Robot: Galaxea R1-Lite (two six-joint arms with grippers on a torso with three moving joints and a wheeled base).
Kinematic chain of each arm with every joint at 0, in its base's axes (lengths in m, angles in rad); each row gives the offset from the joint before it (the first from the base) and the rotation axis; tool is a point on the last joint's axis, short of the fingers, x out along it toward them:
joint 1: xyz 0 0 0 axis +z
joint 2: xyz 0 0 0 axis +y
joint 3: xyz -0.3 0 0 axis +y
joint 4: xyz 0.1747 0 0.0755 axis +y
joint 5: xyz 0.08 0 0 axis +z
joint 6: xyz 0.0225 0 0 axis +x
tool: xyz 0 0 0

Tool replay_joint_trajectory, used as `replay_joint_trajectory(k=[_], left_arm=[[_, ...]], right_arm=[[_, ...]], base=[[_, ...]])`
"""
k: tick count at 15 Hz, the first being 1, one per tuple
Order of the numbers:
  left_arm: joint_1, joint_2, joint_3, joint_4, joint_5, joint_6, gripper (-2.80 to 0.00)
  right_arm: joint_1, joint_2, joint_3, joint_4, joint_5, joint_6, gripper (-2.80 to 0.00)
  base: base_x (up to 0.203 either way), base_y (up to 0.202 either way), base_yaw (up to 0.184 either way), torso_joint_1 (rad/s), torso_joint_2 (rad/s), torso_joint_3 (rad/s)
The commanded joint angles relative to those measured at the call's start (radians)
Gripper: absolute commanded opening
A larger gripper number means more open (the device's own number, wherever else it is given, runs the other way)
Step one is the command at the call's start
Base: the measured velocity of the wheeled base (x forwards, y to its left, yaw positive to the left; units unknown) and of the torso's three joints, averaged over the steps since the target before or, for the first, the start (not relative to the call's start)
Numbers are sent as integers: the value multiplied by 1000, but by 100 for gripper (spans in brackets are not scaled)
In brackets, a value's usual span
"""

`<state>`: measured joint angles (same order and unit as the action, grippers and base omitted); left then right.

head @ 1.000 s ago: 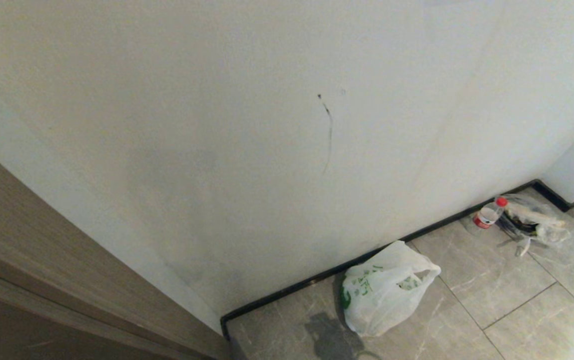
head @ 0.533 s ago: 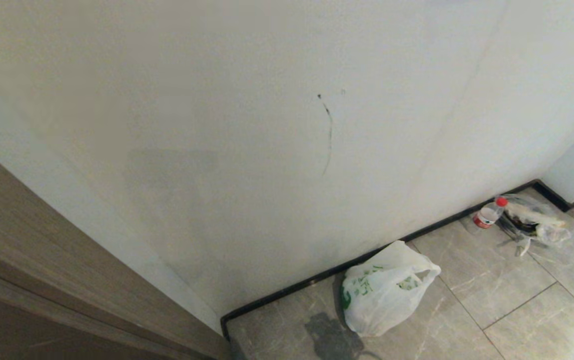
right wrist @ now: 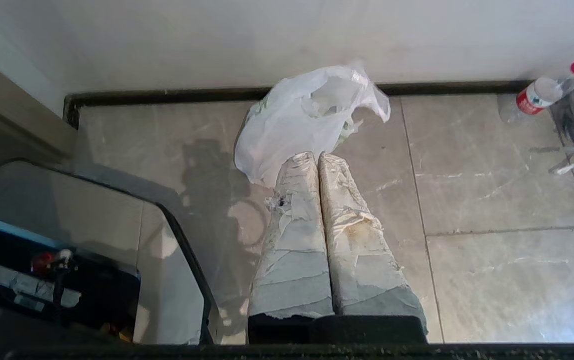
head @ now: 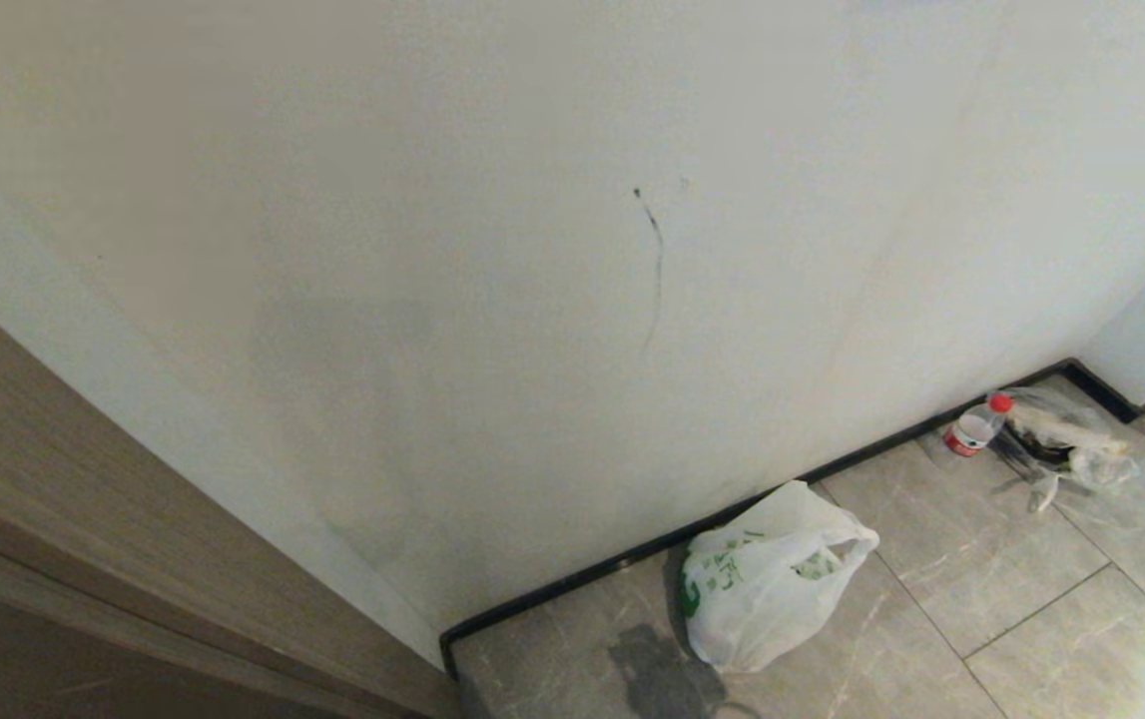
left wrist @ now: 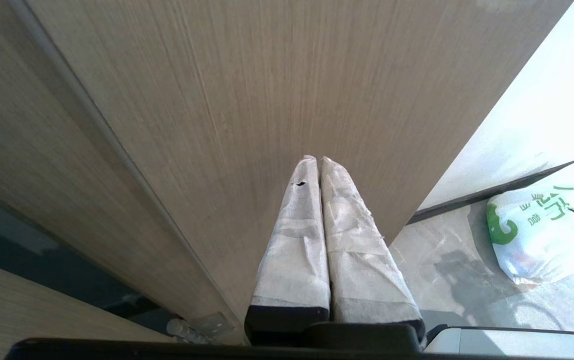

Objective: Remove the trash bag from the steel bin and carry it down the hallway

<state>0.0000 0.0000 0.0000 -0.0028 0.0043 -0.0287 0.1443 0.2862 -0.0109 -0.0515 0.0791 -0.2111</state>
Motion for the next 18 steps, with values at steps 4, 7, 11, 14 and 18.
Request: replay_joint_trajectory(k=[4, 7, 11, 14, 18], left_arm=[[0, 0, 2, 0, 0, 0, -280], [0, 0, 2, 0, 0, 0, -280], [0, 0, 2, 0, 0, 0, -280], [0, 0, 2, 0, 0, 0, -280], [0, 0, 2, 0, 0, 0, -280]], right_arm=[[0, 2, 5, -13, -3, 2, -280], [0, 2, 49, -150, -27, 52, -280], [-17, 3, 51, -122, -84, 142, -280], [-158, -59, 51, -101, -60, 118, -280], [-146, -259, 51, -69, -56, 121, -280]], base=[[0, 0, 0, 0, 0, 0], [0, 0, 0, 0, 0, 0], [0, 0, 0, 0, 0, 0], [0, 0, 0, 0, 0, 0], [0, 0, 0, 0, 0, 0]])
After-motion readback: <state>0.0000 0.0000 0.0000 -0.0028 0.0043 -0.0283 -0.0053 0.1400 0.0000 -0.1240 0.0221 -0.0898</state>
